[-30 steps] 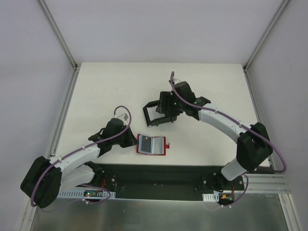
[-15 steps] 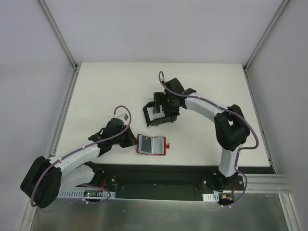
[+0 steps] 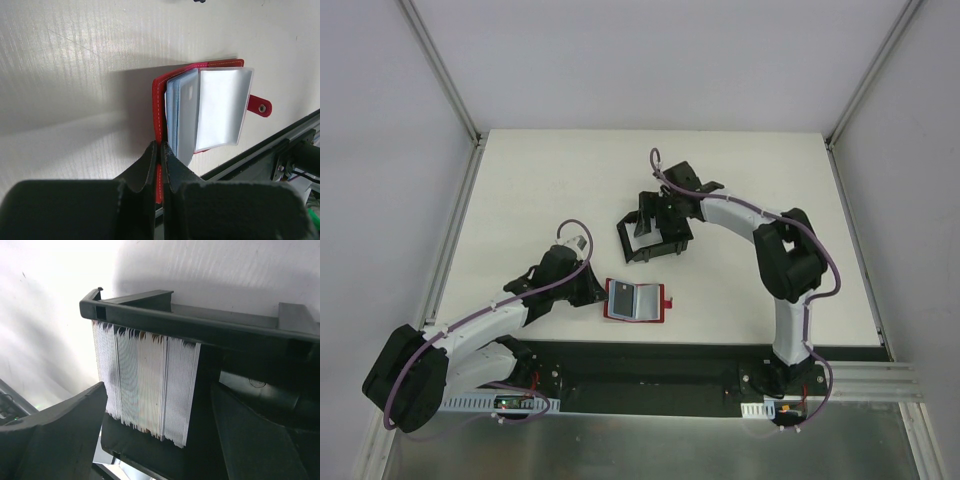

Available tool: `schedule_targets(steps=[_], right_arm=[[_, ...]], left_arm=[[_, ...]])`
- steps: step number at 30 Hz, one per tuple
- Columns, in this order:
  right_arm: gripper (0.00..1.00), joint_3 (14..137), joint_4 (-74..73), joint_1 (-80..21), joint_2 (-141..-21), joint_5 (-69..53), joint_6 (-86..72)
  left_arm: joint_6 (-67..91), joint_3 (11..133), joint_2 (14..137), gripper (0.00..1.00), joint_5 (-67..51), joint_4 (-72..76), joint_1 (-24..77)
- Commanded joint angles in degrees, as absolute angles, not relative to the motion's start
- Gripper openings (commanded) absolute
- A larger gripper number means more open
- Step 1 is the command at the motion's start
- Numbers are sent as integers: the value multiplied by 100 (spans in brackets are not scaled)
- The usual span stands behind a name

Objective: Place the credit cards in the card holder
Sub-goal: Pick up the credit card from the storage box.

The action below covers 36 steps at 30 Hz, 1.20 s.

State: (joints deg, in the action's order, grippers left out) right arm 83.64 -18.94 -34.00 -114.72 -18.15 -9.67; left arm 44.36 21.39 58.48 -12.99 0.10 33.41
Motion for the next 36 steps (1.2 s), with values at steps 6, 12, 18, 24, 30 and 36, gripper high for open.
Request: schedule_targets(steps=[6,12,18,24,30,36], right_arm=[[78,8165,-1345,-3191,-10987,-2610,-1204],[72,8095,-1354,-3164,-10951,-2602,-1222],[64,8024,-1345,-3147,-10820,-2435,-1257],[54,8007,-1354,-3120,-10714,-2391,-1248],[38,7998,-1371,-3120,-10723,-2417,-1230],[27,8016,-1503,-3103,-10723,-2233,-1160]], left_arm=[[4395,2461,6003,0,-1371,18,3375],[4394,2443,6003,0,-1354,18,3375],[4386,2435,6012,0,-1354,18,3375],[4386,2435,6056,0,-1354,18,3375],[4386,2435,6091,0,-1371,18,3375],[4386,2426,6100,0,-1380,18,3375]])
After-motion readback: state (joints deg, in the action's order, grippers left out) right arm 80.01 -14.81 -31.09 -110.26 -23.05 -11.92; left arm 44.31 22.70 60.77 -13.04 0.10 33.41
